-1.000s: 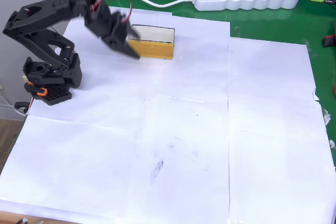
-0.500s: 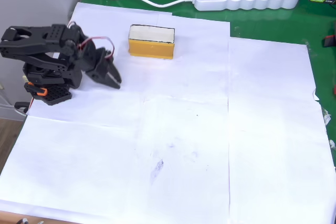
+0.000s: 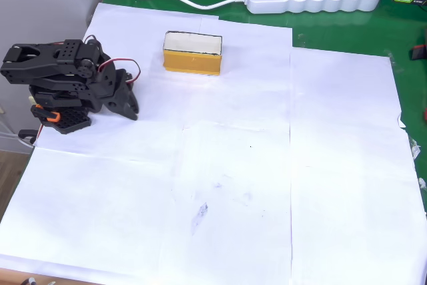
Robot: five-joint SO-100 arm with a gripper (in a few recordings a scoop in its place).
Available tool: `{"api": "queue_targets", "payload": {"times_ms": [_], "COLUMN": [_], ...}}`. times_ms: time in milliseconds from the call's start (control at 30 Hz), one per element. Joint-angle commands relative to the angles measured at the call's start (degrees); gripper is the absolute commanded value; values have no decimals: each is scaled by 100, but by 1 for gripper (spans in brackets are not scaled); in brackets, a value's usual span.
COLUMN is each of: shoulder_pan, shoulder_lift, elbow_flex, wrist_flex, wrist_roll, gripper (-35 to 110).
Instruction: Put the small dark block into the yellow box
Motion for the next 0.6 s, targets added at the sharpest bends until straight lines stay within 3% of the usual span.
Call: {"api": "queue_targets", "payload": {"times_ms": [0, 567], "shoulder_pan": [-26, -97], "shoulder_lift": [-9, -53], "elbow_flex": [132, 132], "wrist_flex": [483, 519], "wrist_roll": [-35, -44], "gripper": [0, 0]}}
